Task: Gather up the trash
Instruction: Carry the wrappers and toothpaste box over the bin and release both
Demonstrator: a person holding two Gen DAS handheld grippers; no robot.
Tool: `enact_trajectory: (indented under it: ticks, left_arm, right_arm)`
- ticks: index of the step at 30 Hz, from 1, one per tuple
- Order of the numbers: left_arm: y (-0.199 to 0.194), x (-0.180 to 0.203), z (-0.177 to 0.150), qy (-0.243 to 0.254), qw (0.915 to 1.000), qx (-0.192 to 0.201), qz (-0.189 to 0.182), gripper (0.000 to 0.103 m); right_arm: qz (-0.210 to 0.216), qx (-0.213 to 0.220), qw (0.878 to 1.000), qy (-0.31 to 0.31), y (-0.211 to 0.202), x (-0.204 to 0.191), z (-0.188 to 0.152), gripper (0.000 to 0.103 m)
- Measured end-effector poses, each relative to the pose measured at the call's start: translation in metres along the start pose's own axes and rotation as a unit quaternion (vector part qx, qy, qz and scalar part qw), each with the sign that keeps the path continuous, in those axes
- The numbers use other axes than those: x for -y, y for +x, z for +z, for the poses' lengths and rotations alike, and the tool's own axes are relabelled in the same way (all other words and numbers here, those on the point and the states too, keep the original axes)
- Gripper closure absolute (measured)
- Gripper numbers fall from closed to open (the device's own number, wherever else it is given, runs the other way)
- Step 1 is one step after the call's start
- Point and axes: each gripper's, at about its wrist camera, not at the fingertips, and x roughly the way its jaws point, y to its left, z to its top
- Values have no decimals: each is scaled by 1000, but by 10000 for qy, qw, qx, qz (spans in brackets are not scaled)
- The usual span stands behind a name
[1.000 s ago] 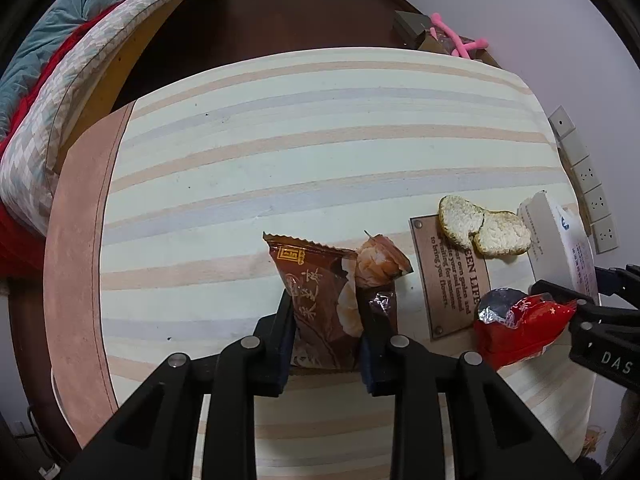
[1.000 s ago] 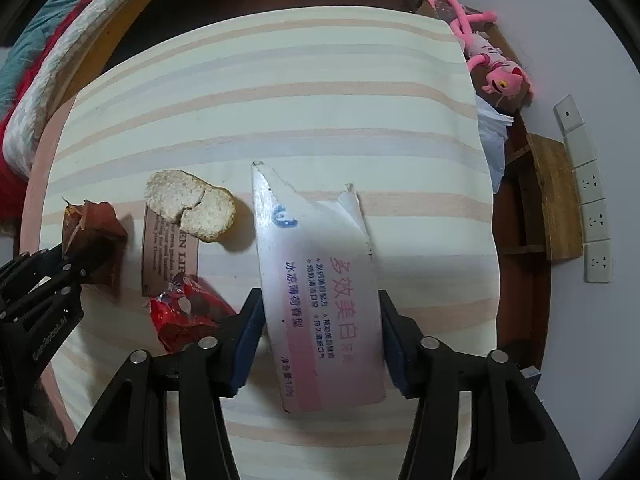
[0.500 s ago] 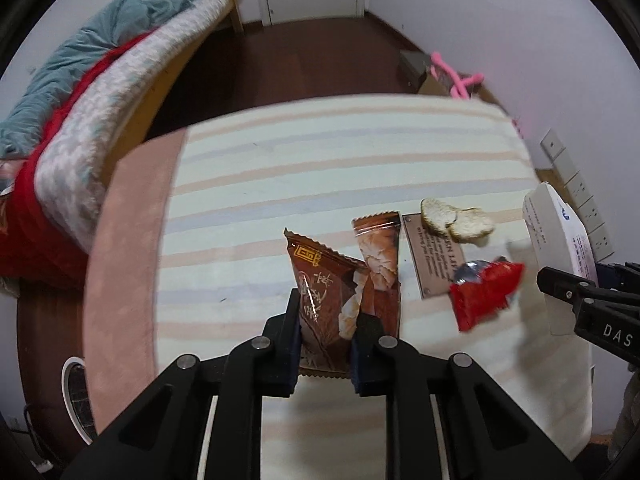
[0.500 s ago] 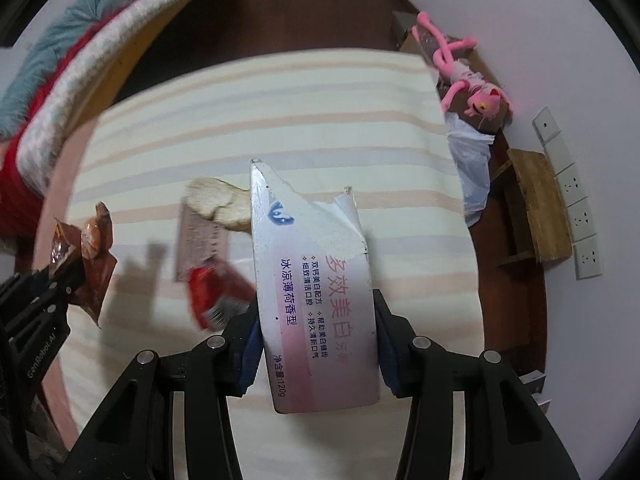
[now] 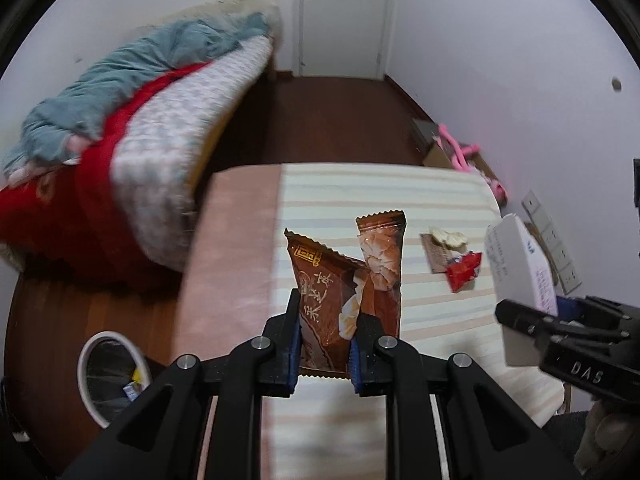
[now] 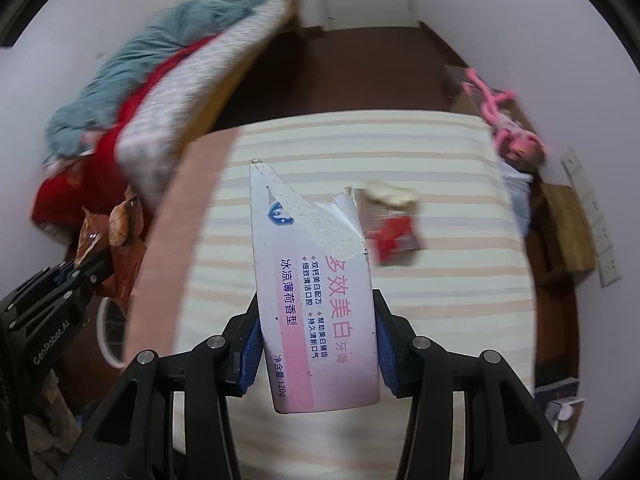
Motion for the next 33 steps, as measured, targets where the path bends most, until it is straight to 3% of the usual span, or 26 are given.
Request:
enact_trajectory:
  ticks: [4, 10, 16, 20, 27, 33]
  left_arm:
    - [-35, -53, -17, -220, 9993, 151, 244, 87]
    - [-75, -154, -47, -703, 9933, 224, 890, 87]
    - [-78, -252, -78, -1308, 9820, 21, 1363, 87]
    - [-55, -323, -102, -1961, 9722, -359, 1228, 87]
    - [30, -434, -140, -2956, 9413, -1390, 855, 87]
    - [95, -465, -162, -3341, 9193, -2020, 498, 84]
  right_arm:
    - [424, 81, 9985, -326, -8, -73, -10, 53]
    - [1100, -74, 9895, -935, 6, -197, -24, 53]
    - [1509, -455, 9764, -1479, 48, -309, -37, 53]
    - [1589, -783, 9680, -1778, 93, -378, -47, 53]
    - [1471, -1657, 9541, -2015, 201, -451, -65, 53]
    - [1272, -2177, 9437, -2142, 280, -483, -70, 53]
